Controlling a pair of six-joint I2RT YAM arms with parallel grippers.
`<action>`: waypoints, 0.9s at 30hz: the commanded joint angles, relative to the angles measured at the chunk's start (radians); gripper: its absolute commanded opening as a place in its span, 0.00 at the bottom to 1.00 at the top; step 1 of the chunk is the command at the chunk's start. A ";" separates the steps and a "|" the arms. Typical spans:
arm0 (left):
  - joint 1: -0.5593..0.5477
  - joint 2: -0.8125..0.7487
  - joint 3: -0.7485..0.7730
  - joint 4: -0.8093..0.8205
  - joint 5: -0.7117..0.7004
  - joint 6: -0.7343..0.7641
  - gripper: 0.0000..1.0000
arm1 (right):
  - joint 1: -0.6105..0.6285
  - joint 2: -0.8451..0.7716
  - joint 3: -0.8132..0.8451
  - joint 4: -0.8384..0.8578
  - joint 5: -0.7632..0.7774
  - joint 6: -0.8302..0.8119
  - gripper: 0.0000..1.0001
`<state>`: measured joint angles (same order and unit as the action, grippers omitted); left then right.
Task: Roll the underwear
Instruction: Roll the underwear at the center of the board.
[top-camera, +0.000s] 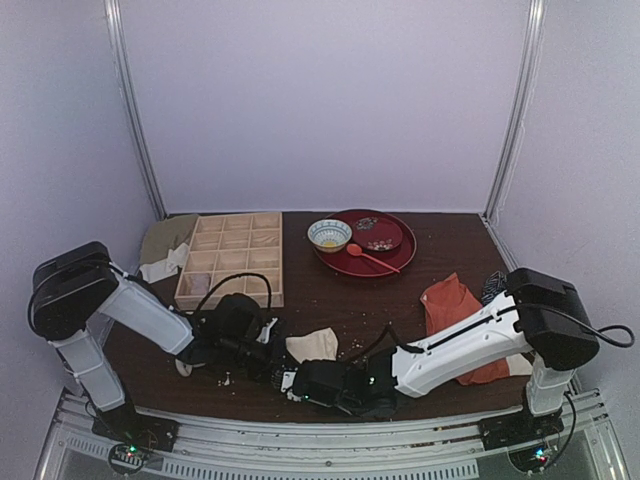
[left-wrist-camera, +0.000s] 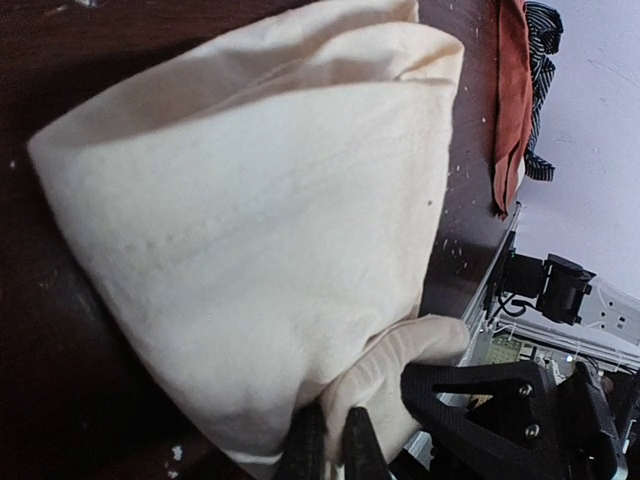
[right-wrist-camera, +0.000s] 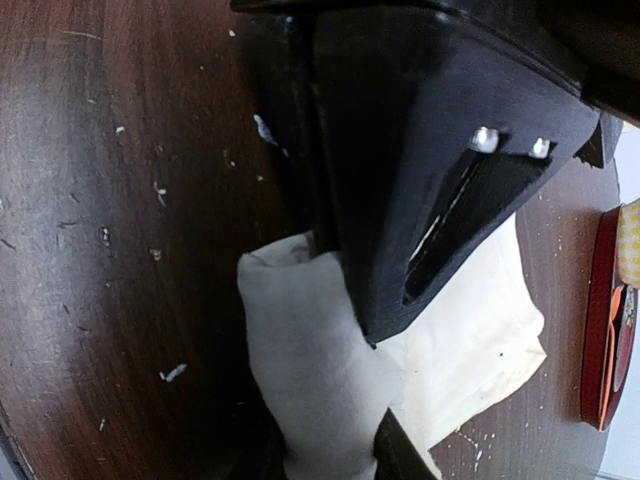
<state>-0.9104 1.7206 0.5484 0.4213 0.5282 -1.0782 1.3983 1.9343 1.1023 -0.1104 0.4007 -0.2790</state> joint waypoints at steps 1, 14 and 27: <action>0.007 0.057 -0.036 -0.208 -0.055 0.040 0.00 | 0.013 0.051 -0.034 -0.015 0.002 -0.003 0.17; 0.042 -0.009 -0.032 -0.240 -0.043 0.065 0.10 | 0.020 0.029 -0.017 -0.053 -0.017 0.019 0.00; 0.109 -0.211 -0.001 -0.401 -0.134 0.113 0.35 | 0.018 0.006 0.072 -0.168 -0.117 0.052 0.00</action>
<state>-0.8074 1.5337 0.5480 0.0734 0.4301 -0.9901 1.4109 1.9411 1.1534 -0.1688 0.3588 -0.2497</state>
